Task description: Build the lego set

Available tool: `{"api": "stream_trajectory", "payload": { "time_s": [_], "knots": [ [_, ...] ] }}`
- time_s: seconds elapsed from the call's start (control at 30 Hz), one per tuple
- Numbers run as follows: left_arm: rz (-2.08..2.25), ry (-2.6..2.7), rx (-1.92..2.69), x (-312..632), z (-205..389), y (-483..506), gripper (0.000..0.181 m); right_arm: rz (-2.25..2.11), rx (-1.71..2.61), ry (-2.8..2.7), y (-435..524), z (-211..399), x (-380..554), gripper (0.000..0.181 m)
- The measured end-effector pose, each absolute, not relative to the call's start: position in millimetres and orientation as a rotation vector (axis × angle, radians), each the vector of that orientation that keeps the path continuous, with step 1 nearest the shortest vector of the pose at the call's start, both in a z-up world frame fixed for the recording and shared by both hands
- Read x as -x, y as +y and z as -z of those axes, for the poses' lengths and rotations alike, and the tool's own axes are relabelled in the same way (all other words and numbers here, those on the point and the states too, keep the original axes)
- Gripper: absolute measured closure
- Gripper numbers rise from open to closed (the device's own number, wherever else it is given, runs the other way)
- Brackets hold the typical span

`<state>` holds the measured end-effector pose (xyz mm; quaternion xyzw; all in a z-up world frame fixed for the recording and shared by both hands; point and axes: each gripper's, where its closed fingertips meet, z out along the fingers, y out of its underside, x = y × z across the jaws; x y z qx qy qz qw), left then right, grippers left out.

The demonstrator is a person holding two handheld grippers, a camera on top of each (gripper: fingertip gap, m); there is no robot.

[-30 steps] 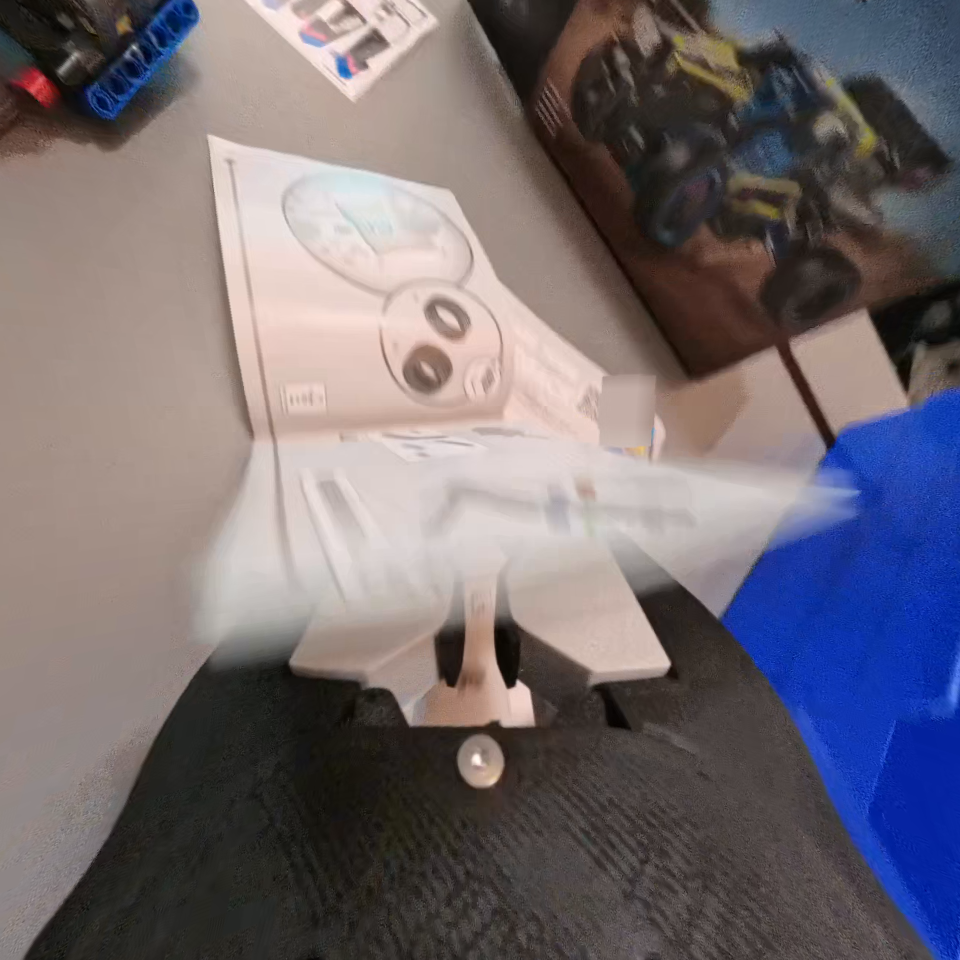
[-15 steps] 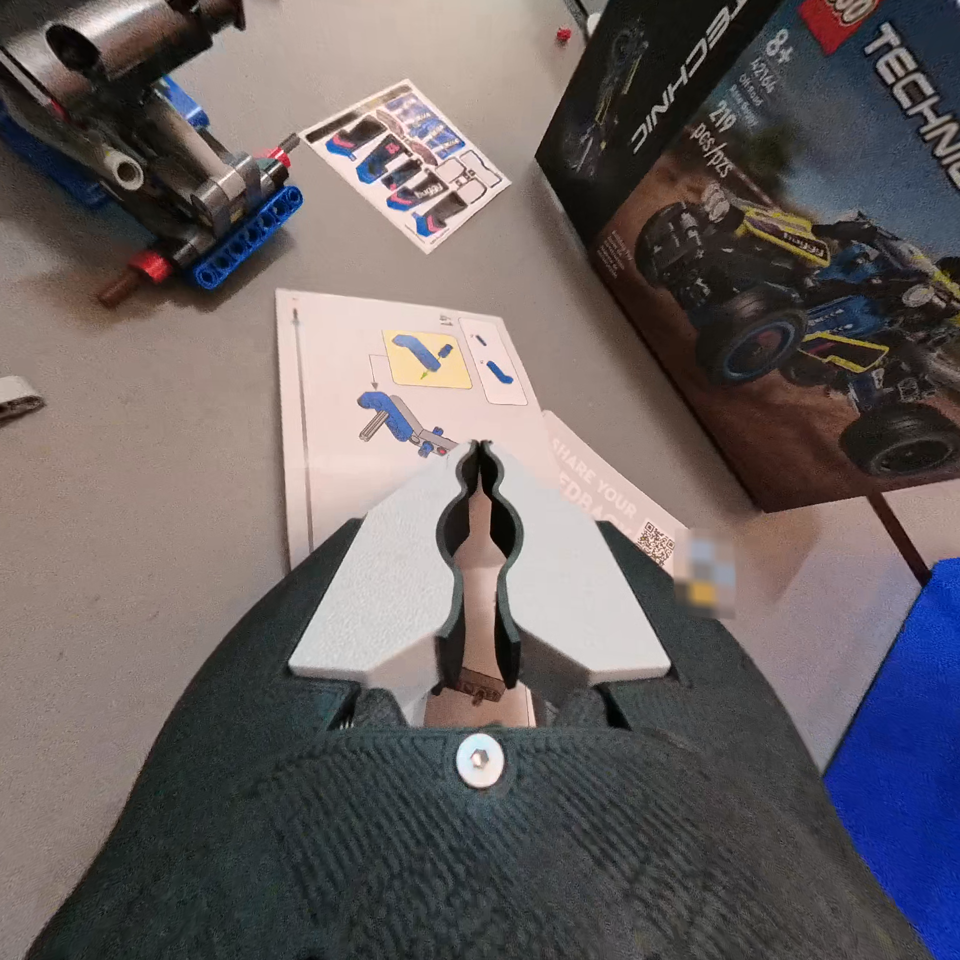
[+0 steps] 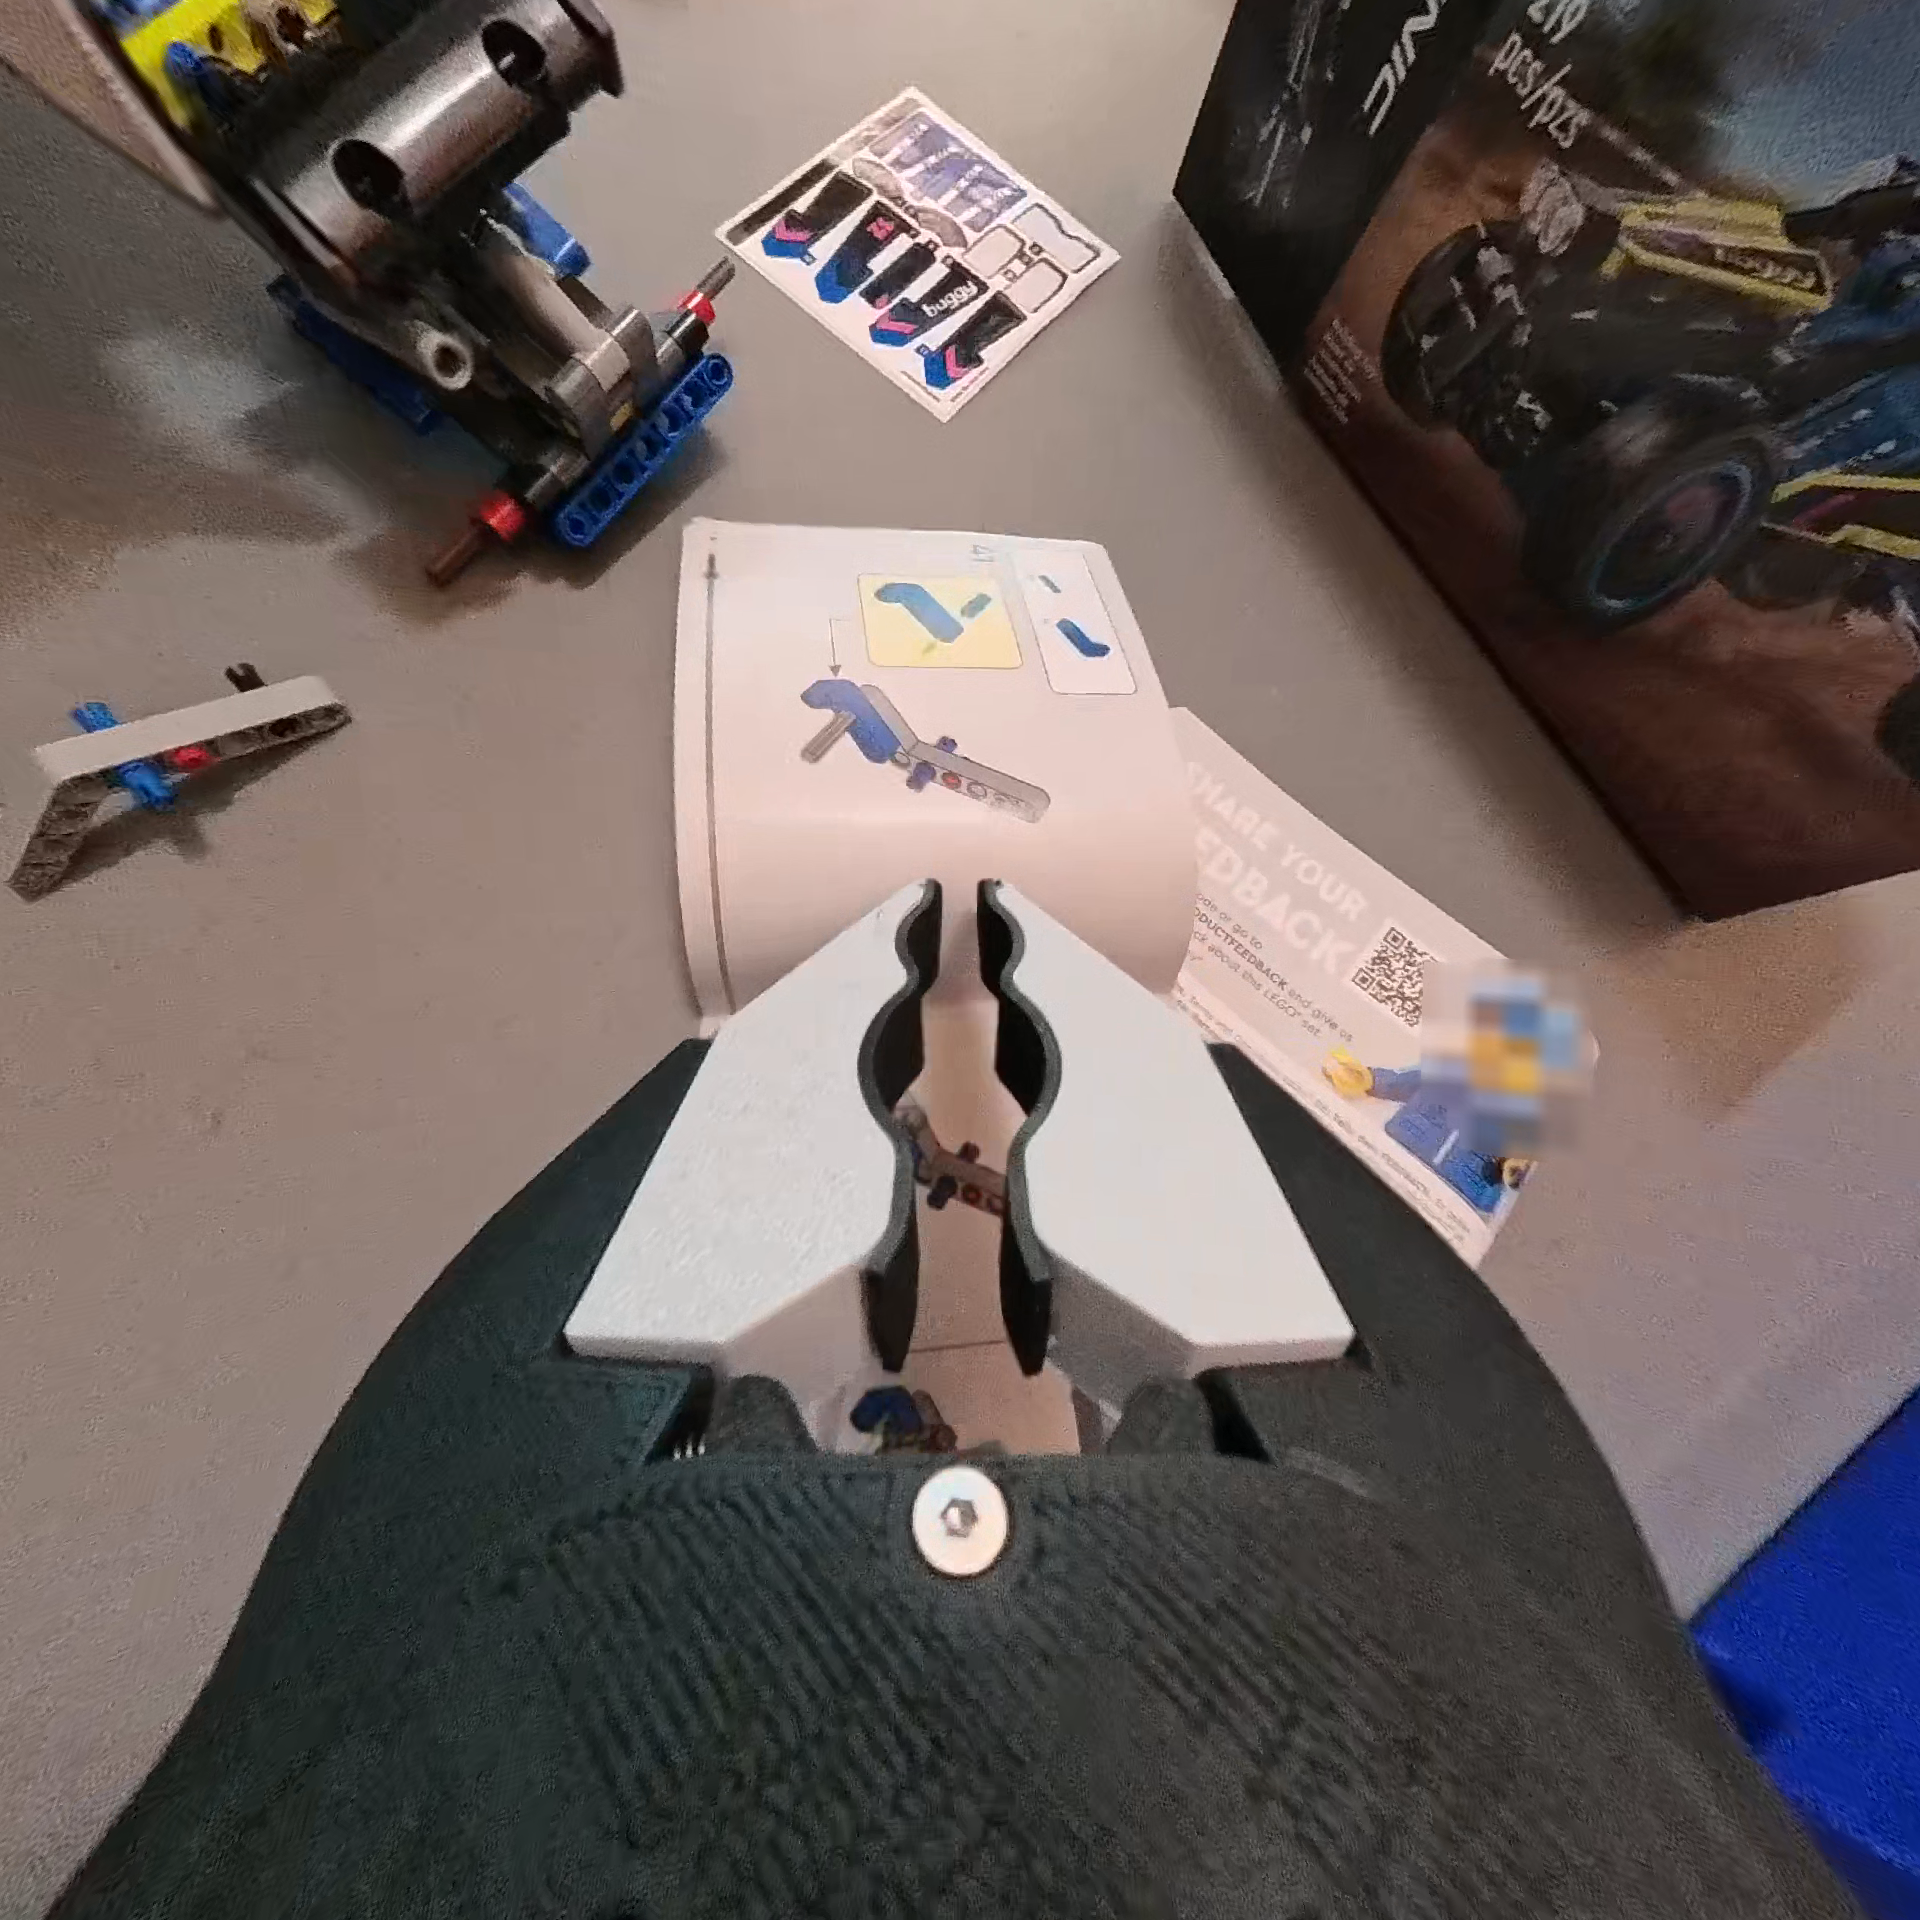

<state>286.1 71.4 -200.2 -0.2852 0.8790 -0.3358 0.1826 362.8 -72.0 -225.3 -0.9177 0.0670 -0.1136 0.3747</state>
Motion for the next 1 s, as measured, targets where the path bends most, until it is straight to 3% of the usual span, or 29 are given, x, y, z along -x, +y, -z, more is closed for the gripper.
{"api": "stream_trajectory", "payload": {
  "time_s": [0.03,0.17,0.3,0.43,0.57,0.77,1.0],
  "knots": [
    [0.927,2.496,0.822,-288,201,71,0.125,0.278,2.350,0.154,-68,227,-361,0.176],
    [0.855,2.601,0.830,-289,209,68,0.140,0.288,2.349,0.118,-60,230,-364,0.174],
    [0.849,2.548,0.849,-293,205,76,0.141,0.312,2.283,0.124,-70,214,-365,0.170],
    [1.128,2.396,1.039,-298,180,93,0.142,0.329,2.192,0.185,-91,198,-370,0.171],
    [1.227,2.242,1.105,-314,142,125,0.142,0.292,2.260,0.230,-100,220,-375,0.171],
    [1.077,2.112,1.162,-385,128,176,0.142,0.421,2.254,0.205,-83,219,-384,0.174],
    [1.071,1.905,1.336,-465,159,210,0.142,0.466,2.223,0.209,-80,219,-383,0.178]
  ]
}}
